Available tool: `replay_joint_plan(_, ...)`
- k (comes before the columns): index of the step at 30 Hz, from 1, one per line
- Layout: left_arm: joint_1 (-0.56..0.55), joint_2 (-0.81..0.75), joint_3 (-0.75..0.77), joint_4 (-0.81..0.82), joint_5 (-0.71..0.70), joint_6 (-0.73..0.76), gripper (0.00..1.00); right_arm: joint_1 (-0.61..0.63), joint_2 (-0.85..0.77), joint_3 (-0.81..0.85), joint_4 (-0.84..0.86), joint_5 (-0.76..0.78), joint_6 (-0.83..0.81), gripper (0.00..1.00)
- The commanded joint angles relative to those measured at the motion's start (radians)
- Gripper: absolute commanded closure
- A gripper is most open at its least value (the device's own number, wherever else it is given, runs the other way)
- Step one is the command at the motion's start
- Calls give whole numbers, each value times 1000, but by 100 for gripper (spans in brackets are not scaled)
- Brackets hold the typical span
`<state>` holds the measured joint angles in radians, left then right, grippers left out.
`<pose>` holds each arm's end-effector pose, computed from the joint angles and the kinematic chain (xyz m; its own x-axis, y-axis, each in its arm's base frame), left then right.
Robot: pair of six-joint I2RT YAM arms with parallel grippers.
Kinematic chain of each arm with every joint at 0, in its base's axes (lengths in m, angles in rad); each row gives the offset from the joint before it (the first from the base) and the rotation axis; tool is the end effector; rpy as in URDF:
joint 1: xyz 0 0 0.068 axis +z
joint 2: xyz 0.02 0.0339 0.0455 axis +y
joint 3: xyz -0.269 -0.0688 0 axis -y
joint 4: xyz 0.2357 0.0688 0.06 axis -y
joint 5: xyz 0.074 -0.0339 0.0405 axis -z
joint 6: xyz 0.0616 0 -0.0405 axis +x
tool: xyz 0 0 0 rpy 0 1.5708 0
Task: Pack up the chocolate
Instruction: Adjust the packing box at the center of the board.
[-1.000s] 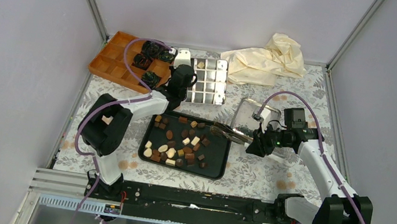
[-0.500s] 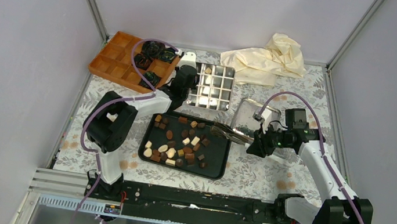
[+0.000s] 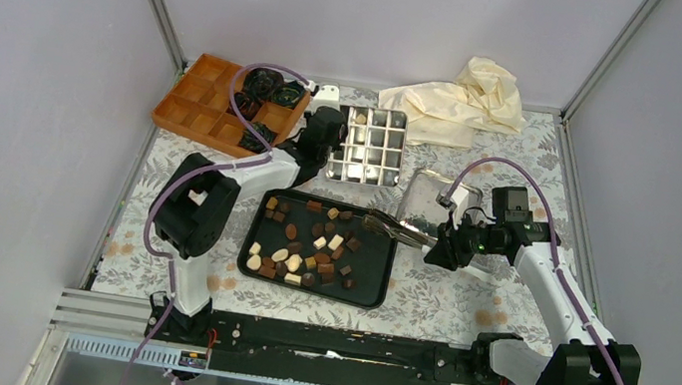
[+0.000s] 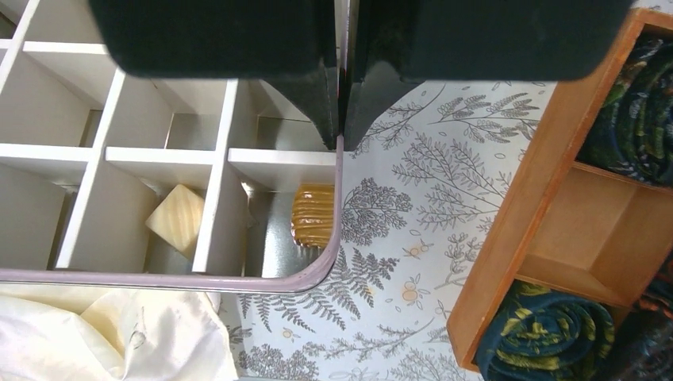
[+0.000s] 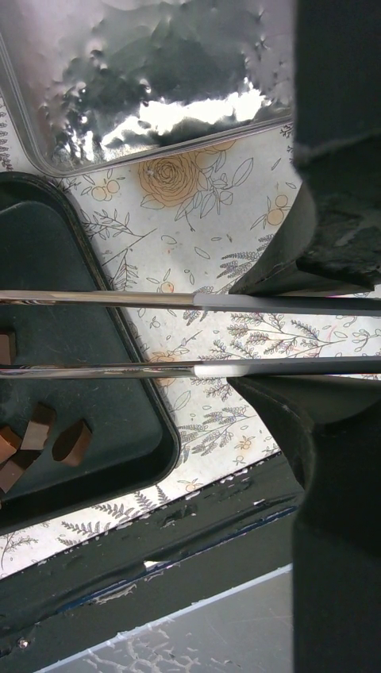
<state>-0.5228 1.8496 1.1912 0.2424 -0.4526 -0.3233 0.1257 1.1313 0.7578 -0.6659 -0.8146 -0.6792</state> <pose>0.3908 -0.1941 0.2231 -0.3645 -0.1197 -0.9235 -0.0141 0.9923 -0.1230 0.1986 0.0703 0.2266 -0.3817 -0.4827 -0.7882 -0.8888 0.4258 0.1696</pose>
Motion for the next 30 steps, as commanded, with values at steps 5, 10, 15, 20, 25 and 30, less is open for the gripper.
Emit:
replay_joint_plan(5, -2, 66, 139, -160, -53, -118, 100, -6, -19, 18, 3, -57, -20, 94)
replay_joint_plan(10, 6, 114, 207, -259, -46, -153, 100, -8, -21, 18, 3, -57, -20, 94)
replay_joint_plan(15, 24, 195, 318, -405, 23, -201, 100, -8, -19, 18, 2, -58, -20, 94)
replay_joint_plan(20, 39, 274, 403, -529, 70, -238, 100, -15, -21, 18, 1, -60, -18, 94)
replay_joint_plan(25, 46, 315, 448, -599, 79, -244, 100, -17, -12, 18, -1, -64, -16, 94)
replay_joint_plan(30, 47, 344, 487, -659, 72, -241, 87, -21, -14, 19, 2, -64, -16, 94)
